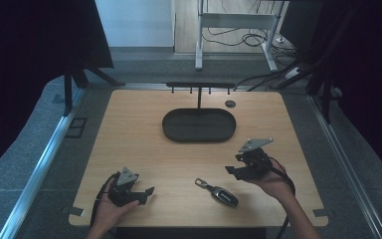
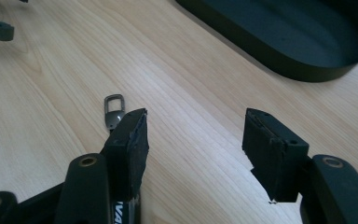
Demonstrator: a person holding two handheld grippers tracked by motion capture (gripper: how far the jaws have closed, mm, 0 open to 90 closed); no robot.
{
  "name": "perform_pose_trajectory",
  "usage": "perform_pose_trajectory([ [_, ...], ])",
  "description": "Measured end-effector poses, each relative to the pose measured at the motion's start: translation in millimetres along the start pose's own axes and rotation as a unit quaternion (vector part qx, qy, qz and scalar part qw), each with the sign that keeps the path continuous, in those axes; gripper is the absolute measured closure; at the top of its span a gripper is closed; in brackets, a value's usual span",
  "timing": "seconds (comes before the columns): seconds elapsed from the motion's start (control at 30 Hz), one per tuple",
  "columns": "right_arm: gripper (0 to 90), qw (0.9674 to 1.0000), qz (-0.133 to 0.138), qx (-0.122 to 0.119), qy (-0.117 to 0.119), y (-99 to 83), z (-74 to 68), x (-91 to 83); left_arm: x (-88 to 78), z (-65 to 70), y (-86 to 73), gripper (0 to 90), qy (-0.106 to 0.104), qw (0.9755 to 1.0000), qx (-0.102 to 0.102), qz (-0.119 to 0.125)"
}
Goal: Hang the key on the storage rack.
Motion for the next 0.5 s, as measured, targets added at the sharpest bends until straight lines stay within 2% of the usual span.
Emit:
perform_pose_trajectory([
  [0.5,41.6,0.9982,-0.048,-0.024,0.026,10.5,-17.4,23.6,0.4,1.1,-0.3,21.5,-0.002,1.0000,0.006,-0.003],
])
Point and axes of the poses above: each handheld gripper's, and its own axes: x roughly forward along the jaws, y roughly out of its top, z roughly to its right, the point moved 6 cm from there along x, roughly forward along the jaws, and after that the axes turned 7 degrees about z, right-handed, at the moved point
